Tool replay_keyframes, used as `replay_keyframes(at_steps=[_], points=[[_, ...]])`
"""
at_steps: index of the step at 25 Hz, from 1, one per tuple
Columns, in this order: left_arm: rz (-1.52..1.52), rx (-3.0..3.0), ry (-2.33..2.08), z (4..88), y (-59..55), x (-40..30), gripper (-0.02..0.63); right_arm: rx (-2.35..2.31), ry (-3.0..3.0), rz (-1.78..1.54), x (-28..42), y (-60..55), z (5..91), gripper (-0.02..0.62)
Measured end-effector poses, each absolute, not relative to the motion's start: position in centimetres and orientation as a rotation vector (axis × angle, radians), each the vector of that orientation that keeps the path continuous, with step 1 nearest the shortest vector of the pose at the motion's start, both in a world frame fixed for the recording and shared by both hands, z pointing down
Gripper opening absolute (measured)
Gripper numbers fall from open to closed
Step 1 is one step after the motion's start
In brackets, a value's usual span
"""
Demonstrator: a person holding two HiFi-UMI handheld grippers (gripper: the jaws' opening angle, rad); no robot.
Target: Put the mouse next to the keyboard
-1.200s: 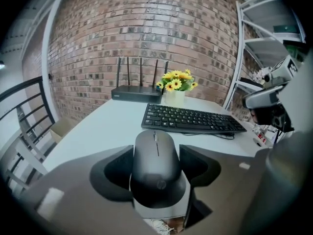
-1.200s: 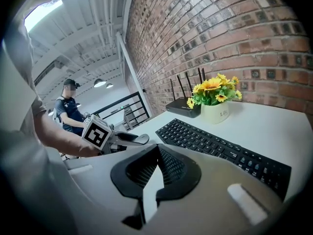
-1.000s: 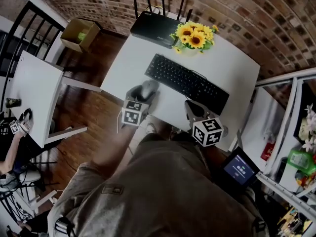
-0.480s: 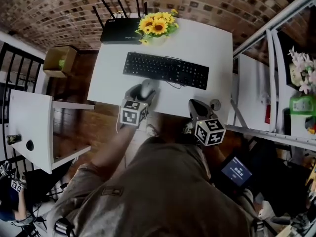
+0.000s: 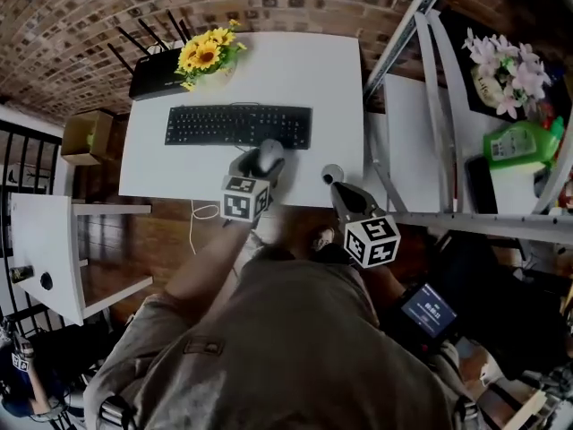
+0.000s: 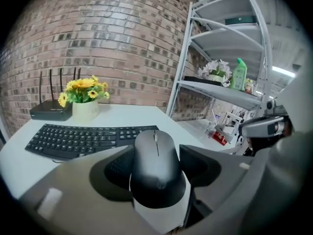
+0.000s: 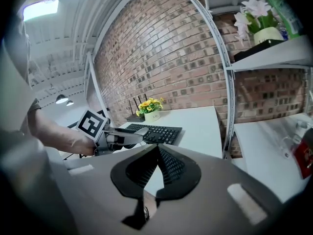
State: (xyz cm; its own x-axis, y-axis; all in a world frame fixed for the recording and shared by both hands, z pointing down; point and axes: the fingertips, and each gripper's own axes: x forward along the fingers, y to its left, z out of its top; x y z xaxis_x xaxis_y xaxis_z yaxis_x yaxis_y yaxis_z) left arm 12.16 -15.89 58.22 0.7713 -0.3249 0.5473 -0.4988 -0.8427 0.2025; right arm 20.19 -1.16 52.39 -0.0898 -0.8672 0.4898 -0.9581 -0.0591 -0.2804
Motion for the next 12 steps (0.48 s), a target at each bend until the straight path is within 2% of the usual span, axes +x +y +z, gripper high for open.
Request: replay_keyframes(at_steps=[12], points=[[0.716,2.582,-0.502,59.6,-11.1,24.6,0.290,2.050,-1.950,0.911,23.7,4.3,52.7,0.011]])
